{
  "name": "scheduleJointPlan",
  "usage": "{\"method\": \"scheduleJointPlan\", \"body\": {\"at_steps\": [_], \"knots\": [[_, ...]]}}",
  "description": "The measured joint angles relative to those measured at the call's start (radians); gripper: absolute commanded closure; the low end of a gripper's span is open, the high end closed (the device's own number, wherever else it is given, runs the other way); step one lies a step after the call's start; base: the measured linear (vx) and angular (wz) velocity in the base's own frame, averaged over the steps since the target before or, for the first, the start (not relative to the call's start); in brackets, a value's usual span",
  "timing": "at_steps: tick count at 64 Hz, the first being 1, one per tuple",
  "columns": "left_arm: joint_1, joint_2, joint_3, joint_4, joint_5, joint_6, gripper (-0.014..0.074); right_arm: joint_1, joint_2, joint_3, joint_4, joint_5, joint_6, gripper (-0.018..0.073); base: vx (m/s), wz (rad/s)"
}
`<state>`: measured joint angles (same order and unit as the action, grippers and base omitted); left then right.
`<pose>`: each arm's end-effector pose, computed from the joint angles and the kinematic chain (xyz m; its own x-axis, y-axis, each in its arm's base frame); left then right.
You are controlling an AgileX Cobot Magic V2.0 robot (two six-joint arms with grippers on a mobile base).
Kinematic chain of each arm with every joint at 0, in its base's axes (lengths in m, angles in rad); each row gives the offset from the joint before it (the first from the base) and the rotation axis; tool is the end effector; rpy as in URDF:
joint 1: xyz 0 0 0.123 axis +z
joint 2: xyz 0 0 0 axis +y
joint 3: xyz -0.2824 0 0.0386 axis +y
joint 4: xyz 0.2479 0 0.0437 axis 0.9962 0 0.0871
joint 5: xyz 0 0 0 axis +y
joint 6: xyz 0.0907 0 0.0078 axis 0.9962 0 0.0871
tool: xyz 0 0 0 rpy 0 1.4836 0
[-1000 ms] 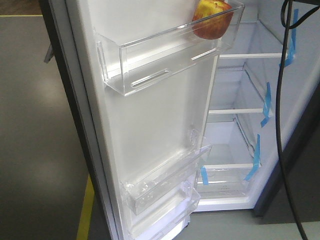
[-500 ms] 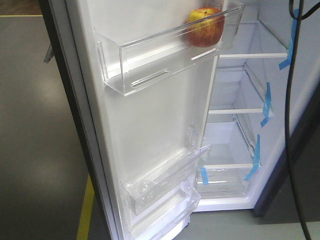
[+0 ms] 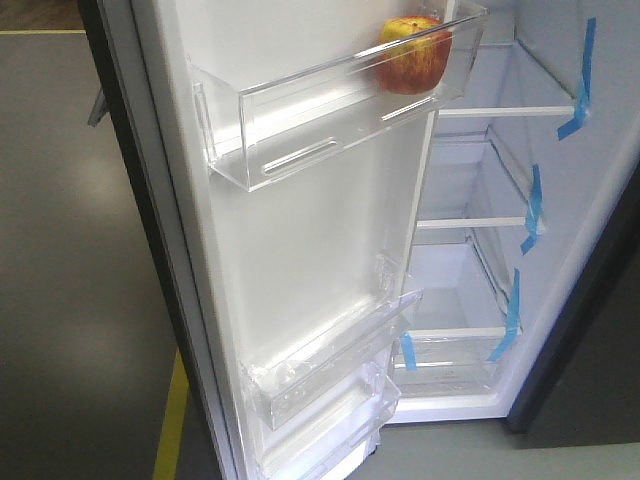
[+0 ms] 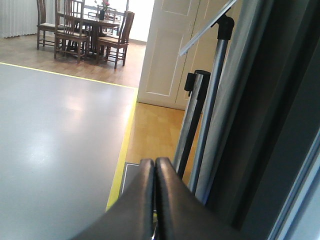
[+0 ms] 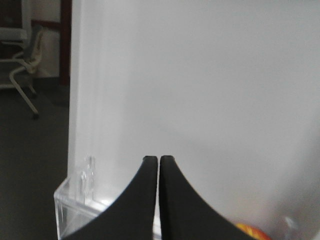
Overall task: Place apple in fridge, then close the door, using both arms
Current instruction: 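Withdraw the open right gripper away from the door bin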
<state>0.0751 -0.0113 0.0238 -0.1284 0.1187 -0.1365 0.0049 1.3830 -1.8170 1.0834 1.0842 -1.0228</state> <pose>0.0565 0.0028 0.1950 -0.0258 -0.2636 -0.9643 -0.0690 0.9628 -0.2613 0.2470 0.0724 0.5400 0.0339 -0.1843 -0.9823 -0.7934 0.5928 -0.1386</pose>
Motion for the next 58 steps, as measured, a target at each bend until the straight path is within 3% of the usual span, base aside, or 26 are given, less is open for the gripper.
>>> {"method": "scheduleJointPlan", "body": {"at_steps": [7, 11, 20, 32, 41, 58], "knots": [[0.0, 0.0, 0.0, 0.0, 0.0, 0.0, 0.0602, 0.0, -0.04, 0.0, -0.147, 0.03, 0.095, 0.0563, 0.0, 0.0], [0.0, 0.0, 0.0, 0.0, 0.0, 0.0, 0.0602, 0.0, -0.06, 0.0, -0.18, 0.056, 0.124, 0.0563, 0.0, 0.0], [0.0, 0.0, 0.0, -0.002, -0.008, 0.0, 0.0602, 0.0, -0.129, 0.065, -0.196, 0.022, 0.144, 0.0563, 0.0, 0.0], [0.0, 0.0, 0.0, -0.019, -0.01, 0.0, 0.0602, 0.0, -0.276, 0.365, -0.197, -0.141, 0.145, 0.0563, 0.0, 0.0], [0.0, 0.0, 0.0, -0.138, -0.022, 0.0, 0.0602, 0.0, -0.441, 0.671, -0.192, -0.257, 0.144, 0.0563, 0.0, 0.0], [0.0, 0.0, 0.0, -0.489, -0.083, 0.0, 0.0602, 0.0, -0.813, 1.067, -0.187, -0.301, 0.161, 0.0563, 0.0, 0.0]]}}
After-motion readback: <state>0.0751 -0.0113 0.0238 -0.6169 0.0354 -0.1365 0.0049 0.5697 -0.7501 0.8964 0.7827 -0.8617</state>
